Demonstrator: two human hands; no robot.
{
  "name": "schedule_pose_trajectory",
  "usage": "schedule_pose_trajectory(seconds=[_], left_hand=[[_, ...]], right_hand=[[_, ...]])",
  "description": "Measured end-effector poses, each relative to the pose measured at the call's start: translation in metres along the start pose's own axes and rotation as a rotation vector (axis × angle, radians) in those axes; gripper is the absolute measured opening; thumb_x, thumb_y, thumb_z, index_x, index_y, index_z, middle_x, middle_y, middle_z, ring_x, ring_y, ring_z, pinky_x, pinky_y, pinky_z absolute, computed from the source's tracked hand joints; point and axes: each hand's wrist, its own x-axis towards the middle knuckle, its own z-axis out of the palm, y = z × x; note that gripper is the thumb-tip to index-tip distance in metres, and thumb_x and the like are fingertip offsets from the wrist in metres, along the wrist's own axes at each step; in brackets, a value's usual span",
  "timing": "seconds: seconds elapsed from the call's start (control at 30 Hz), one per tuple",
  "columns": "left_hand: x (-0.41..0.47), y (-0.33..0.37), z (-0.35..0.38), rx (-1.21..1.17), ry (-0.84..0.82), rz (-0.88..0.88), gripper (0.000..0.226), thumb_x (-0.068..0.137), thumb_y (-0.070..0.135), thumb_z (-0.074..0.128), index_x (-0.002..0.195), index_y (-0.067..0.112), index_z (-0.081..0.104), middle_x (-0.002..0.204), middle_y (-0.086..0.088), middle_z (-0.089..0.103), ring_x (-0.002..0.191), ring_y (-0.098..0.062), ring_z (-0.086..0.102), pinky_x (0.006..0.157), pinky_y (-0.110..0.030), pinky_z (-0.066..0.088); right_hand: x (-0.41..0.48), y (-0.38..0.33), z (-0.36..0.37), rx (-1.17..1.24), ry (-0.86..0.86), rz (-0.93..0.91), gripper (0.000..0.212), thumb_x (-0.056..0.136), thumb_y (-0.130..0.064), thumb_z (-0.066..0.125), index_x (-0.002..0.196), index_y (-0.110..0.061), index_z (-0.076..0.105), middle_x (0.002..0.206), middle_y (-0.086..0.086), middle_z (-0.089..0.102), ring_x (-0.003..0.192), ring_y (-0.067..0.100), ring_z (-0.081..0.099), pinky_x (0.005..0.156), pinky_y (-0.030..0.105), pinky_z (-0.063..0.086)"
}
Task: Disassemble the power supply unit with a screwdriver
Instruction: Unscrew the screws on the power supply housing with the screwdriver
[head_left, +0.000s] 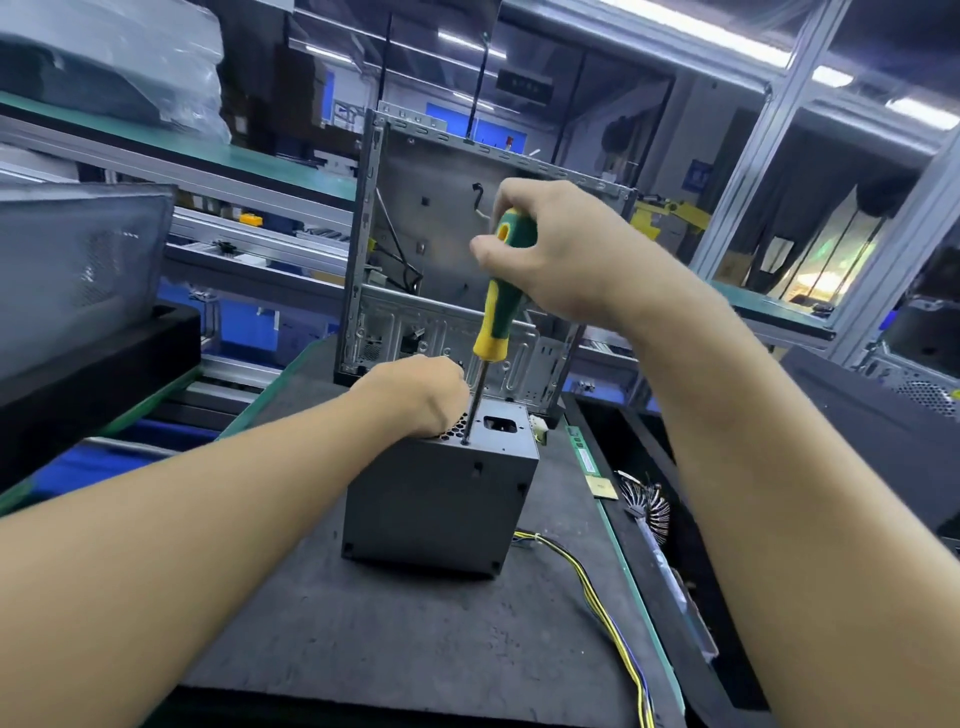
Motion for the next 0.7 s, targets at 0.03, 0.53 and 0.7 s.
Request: schedule_pose_trajectory(seconds=[0.03,0.53,0.7], left_hand=[[0.001,-0.001,0.0,0.014,0.001,0.017,0.029,0.098,0.004,0.03,0.107,0.006,0.057,0.076,0.005,0.038,0.082,-0.025,0.044,0.088,-0.047,0.049],[0.017,-0.005,0.011,-0.019,-0.003,-0.053,0.015,0.092,0.01,0.033,0.093,0.015,0.047,0.087,-0.006,0.048,0.088,-0.035,0.052,0.075,-0.042,0.04],[0.016,-0.006,0.009,-0.044,-0.028,-0.029,0.015,0.092,0.012,0.028,0.085,0.016,0.041,0.084,-0.005,0.044,0.086,-0.034,0.05,0.078,-0.042,0.041]], right_hand=[[0.001,-0.002,-0.003,0.025,-0.047,-0.02,0.018,0.093,-0.032,0.059,0.094,-0.014,0.058,0.072,-0.006,0.054,0.059,0.011,0.048,0.055,0.026,0.043],[0.016,-0.008,0.005,-0.051,-0.113,0.136,0.026,0.099,-0.039,0.044,0.111,-0.016,0.05,0.085,-0.001,0.056,0.07,0.014,0.054,0.056,0.031,0.036],[0.017,-0.016,-0.011,0.115,-0.271,0.182,0.034,0.091,-0.024,0.05,0.095,0.008,0.059,0.086,0.025,0.072,0.057,0.027,0.057,0.048,0.03,0.048]])
